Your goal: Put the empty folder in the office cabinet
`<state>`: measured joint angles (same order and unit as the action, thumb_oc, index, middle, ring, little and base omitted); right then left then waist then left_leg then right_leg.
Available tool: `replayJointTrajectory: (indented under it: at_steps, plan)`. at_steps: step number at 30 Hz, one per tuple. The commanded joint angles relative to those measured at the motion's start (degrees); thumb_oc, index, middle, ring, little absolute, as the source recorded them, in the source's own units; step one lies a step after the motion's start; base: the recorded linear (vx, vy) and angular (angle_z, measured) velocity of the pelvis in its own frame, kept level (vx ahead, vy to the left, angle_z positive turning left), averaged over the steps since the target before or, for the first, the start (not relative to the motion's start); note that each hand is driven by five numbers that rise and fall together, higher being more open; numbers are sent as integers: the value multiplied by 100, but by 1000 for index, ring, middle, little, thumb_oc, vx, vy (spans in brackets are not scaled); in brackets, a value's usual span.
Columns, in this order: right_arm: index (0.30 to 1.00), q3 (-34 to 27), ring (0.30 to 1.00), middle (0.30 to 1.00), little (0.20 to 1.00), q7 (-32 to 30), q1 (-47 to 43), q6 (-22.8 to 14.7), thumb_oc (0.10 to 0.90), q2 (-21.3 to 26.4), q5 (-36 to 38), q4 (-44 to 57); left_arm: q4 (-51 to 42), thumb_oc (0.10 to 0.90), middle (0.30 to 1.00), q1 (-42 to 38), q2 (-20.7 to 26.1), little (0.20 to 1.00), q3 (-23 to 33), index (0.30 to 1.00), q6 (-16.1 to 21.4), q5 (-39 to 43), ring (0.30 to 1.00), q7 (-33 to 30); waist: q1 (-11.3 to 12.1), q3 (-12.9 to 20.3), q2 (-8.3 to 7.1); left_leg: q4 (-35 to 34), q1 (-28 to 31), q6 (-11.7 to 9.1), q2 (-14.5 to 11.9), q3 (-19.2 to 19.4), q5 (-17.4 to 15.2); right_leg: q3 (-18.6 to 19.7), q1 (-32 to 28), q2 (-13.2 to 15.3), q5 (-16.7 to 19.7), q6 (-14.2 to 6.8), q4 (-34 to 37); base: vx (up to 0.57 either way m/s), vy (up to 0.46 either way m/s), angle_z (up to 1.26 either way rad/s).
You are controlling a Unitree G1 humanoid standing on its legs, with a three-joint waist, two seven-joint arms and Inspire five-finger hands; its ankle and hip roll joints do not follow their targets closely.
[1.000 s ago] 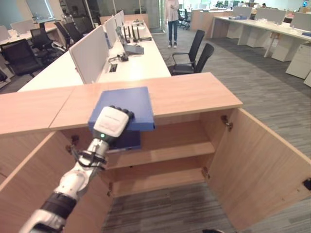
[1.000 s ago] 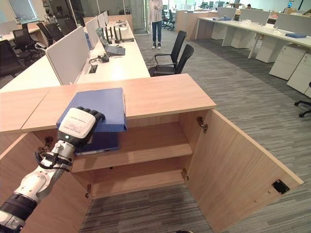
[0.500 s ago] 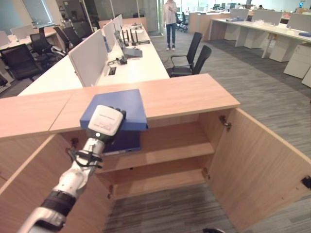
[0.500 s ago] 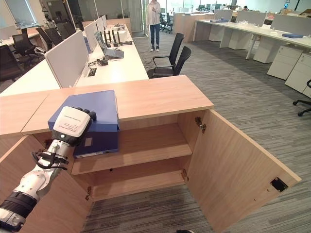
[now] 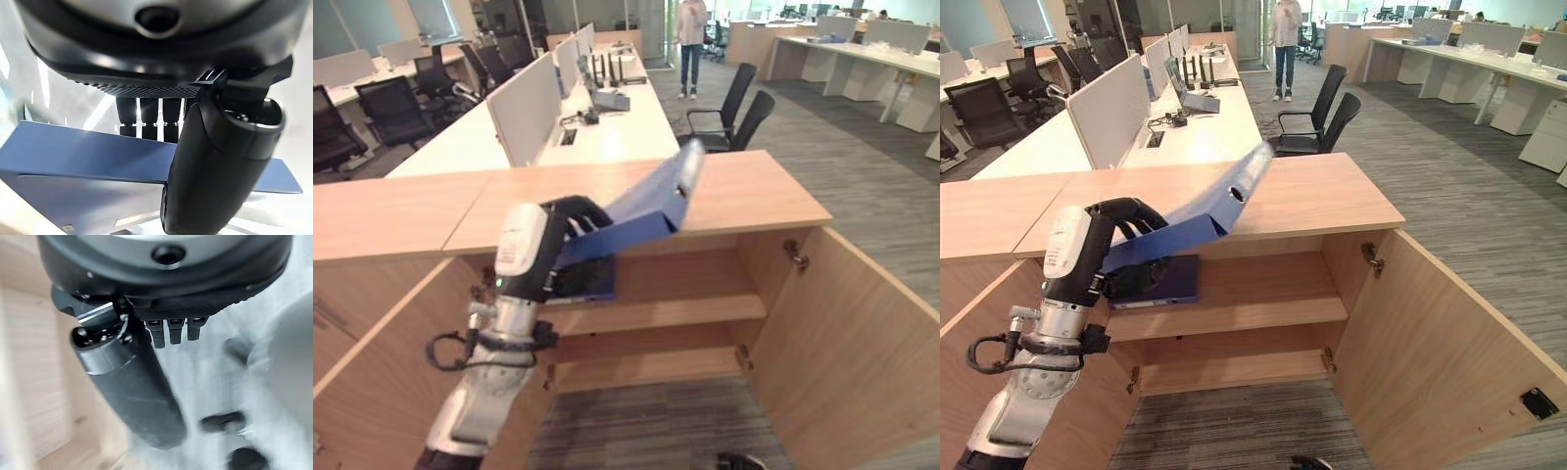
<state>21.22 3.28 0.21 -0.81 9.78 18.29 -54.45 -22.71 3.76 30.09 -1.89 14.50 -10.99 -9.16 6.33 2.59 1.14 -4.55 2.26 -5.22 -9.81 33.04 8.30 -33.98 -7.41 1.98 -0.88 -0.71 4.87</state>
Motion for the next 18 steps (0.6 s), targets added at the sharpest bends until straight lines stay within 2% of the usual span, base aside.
replayJointTrajectory:
  at_steps: [1, 2, 4, 5, 6, 7, 8, 9, 12, 18]
  plan:
    - [900, -361, 900, 900, 900, 299, -386, -614, 800, 594, 399, 2574, -637, 400, 300, 459, 252, 300, 437, 300, 153, 2784, 300, 1054, -6, 7, -320, 43, -308, -109, 121, 219, 338, -130, -84, 408, 180, -469, -4, 0, 0, 0]
    - [900, -360, 900, 900, 900, 298, -336, -578, 800, 622, 408, 2645, -663, 400, 300, 492, 248, 300, 463, 300, 137, 2838, 300, 1094, -8, 19, -310, 45, -307, -109, 120, 218, 336, -132, -87, 408, 180, -470, -4, 0, 0, 0]
    - [900, -672, 900, 900, 900, 337, -245, -721, 800, 957, 546, 3605, -800, 400, 300, 865, 270, 300, 682, 300, 69, 3690, 300, 1380, -15, 1, -311, 40, -313, -86, 123, 240, 319, -153, -76, 418, 191, -475, -5, -10, 21, 7]
    - [900, -1021, 900, 900, 900, 422, -148, -842, 800, 1234, 695, 4387, -838, 400, 300, 1161, 246, 300, 973, 300, 16, 4657, 300, 1663, -14, 14, -291, 40, -309, -47, 131, 246, 305, -183, -80, 430, 198, -474, -6, -5, 29, 11]
    - [900, -1148, 900, 900, 900, 459, -122, -931, 800, 1272, 792, 4634, -781, 400, 300, 1237, 163, 300, 1068, 300, -3, 5046, 300, 1720, -14, 12, -297, 43, -307, -49, 131, 238, 299, -192, -85, 433, 194, -480, -8, -4, 26, 11]
    - [900, -1151, 900, 900, 900, 462, -99, -917, 800, 1284, 800, 4666, -780, 400, 300, 1249, 163, 300, 1083, 300, -4, 5084, 300, 1747, -17, 18, -293, 45, -312, -36, 132, 247, 299, -199, -82, 436, 197, -477, -7, 4, 18, 13]
    - [900, -1450, 900, 900, 900, 535, -29, -1032, 800, 1406, 906, 5161, -676, 400, 300, 1363, -66, 300, 1288, 300, -39, 5751, 300, 1860, -9, 26, -309, 52, -315, -15, 143, 223, 282, -220, -101, 442, 191, -480, -8, 0, 17, 12]
    - [900, -1617, 900, 900, 900, 563, -19, -1082, 800, 1417, 977, 5349, -619, 400, 300, 1399, -192, 300, 1397, 300, -43, 6019, 300, 1897, -3, 27, -317, 55, -319, -7, 148, 214, 278, -225, -105, 444, 188, -480, -9, 7, 19, 12]
    - [900, -1993, 900, 900, 900, 491, -47, -1189, 800, 1323, 1024, 5707, -491, 400, 300, 1479, -563, 300, 1572, 300, -42, 6444, 300, 1915, 17, 39, -333, 59, -318, 36, 173, 178, 246, -249, -121, 455, 187, -485, -8, -1, 5, 2]
    - [900, -2181, 900, 900, 900, 453, -7, -1146, 800, 1251, 892, 5794, -367, 400, 300, 1611, -716, 300, 1689, 300, -124, 6462, 300, 1928, 42, 19, -355, 61, -325, 62, 194, 133, 214, -263, -129, 462, 191, -493, -9, -7, -1, 7]
